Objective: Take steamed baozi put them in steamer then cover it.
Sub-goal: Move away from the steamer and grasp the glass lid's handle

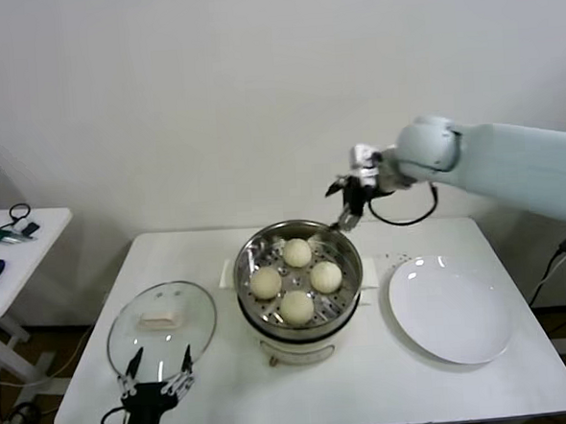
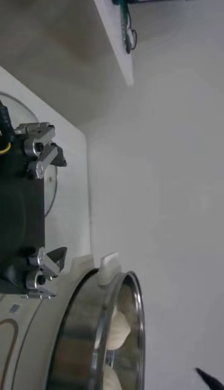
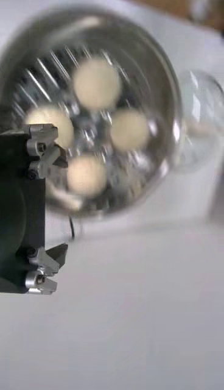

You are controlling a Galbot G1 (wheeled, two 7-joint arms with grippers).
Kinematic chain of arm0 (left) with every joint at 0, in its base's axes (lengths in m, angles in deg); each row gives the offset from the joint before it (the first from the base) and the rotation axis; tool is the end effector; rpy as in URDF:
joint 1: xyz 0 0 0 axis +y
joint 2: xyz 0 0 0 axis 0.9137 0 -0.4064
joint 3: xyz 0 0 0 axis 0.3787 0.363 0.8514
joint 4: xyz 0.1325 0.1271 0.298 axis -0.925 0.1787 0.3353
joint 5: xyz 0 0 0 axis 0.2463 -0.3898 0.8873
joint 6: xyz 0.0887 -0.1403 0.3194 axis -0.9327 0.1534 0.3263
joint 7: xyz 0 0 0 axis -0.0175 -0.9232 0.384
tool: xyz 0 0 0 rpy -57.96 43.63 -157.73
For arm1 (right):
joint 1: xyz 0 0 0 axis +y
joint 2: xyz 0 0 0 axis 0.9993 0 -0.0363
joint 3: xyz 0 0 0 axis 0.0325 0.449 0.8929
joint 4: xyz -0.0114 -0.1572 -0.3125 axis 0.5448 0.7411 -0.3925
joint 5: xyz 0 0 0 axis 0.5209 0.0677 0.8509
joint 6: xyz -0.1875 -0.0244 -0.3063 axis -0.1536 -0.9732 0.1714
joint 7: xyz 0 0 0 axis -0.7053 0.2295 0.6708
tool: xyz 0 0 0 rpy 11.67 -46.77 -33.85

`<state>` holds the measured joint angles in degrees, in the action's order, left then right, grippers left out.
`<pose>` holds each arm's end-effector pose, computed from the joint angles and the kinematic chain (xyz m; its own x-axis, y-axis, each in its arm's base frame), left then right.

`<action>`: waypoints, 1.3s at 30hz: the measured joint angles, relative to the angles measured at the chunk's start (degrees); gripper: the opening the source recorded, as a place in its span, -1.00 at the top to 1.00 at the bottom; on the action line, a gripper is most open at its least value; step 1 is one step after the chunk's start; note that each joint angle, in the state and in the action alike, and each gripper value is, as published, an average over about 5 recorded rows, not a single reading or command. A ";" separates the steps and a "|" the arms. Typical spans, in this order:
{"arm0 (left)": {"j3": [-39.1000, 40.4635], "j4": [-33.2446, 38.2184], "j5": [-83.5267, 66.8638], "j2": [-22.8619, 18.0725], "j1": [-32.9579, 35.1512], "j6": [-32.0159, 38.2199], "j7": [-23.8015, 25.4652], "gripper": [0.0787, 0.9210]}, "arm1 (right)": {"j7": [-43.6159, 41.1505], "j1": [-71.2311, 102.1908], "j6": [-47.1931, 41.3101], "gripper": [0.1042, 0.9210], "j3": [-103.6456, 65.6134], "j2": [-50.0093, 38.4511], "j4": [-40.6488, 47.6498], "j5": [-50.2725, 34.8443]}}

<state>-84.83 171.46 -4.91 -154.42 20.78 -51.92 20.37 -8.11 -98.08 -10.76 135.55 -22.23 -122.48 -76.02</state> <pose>0.1105 0.0398 -0.2975 -0.9613 -0.0560 0.2699 -0.0381 0.9968 0.0709 0.5153 -0.0500 -0.0183 -0.4929 -0.5059 0.7079 -0.8695 0.2572 -0.4217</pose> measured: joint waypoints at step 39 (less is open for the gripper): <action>-0.37 -5.26 13.03 1.30 -3.83 11.06 -3.54 -0.77 | 21.95 124.65 53.65 -0.76 -108.30 18.76 -8.24 11.52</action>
<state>-85.21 166.20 8.12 -153.12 16.95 -40.86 16.83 13.84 26.57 42.89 27.25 -3.47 -130.72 -64.50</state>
